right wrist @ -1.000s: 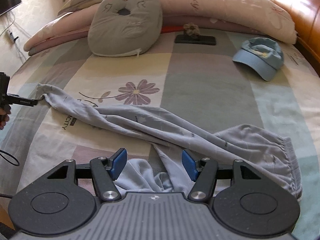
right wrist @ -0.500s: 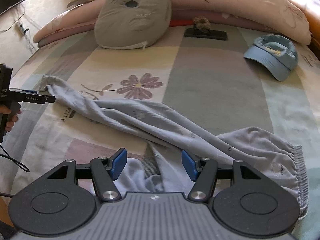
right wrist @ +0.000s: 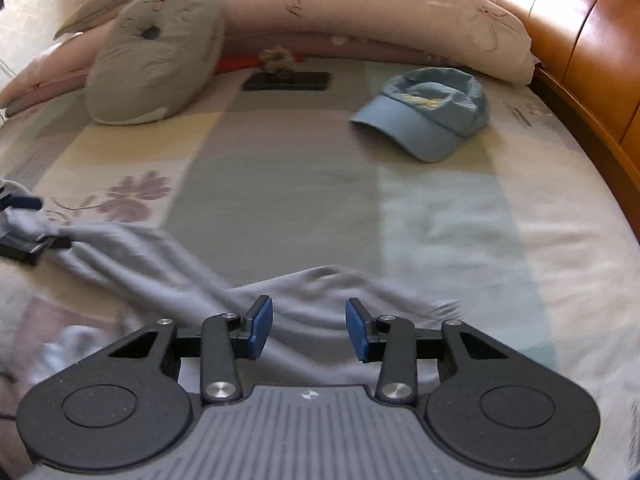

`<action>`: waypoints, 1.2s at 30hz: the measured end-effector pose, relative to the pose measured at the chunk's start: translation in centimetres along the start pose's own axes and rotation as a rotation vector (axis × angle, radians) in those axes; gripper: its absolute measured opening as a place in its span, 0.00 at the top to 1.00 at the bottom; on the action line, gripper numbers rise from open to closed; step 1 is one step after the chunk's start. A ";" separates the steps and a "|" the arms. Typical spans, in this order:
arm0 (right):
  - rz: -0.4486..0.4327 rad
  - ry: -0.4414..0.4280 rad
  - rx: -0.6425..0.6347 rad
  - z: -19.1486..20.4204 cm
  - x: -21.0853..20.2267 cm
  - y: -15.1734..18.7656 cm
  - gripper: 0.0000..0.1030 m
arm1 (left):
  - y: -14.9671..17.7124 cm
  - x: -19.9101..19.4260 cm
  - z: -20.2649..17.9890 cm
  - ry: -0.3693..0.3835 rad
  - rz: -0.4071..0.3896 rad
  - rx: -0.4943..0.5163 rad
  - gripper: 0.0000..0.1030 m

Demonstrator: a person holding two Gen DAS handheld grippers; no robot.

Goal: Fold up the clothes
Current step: 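Grasp the garment edge with the right gripper while the left gripper holds the sleeve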

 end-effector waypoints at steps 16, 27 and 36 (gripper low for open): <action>0.363 -0.493 -0.363 -5.8 11.3 -4.0 0.54 | 3.7 -4.0 -2.9 -0.102 0.072 -0.108 0.01; 0.534 -0.949 -0.139 -4.3 15.0 -5.5 0.52 | 2.7 -3.1 -4.1 -0.112 0.103 -0.082 0.01; 0.596 -0.963 -0.051 -7.3 14.7 -3.1 0.76 | 2.1 -1.3 -4.7 -0.068 0.113 -0.083 0.01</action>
Point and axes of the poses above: each gripper's, at about its wrist camera, not at the fingertips, and x roughly the way its jaws point, z to its left, y to its underside, the point moved 6 cm from there along x, roughly the way its jaws point, and after that the axes turned 1 degree about -z, right-handed, at the moved point
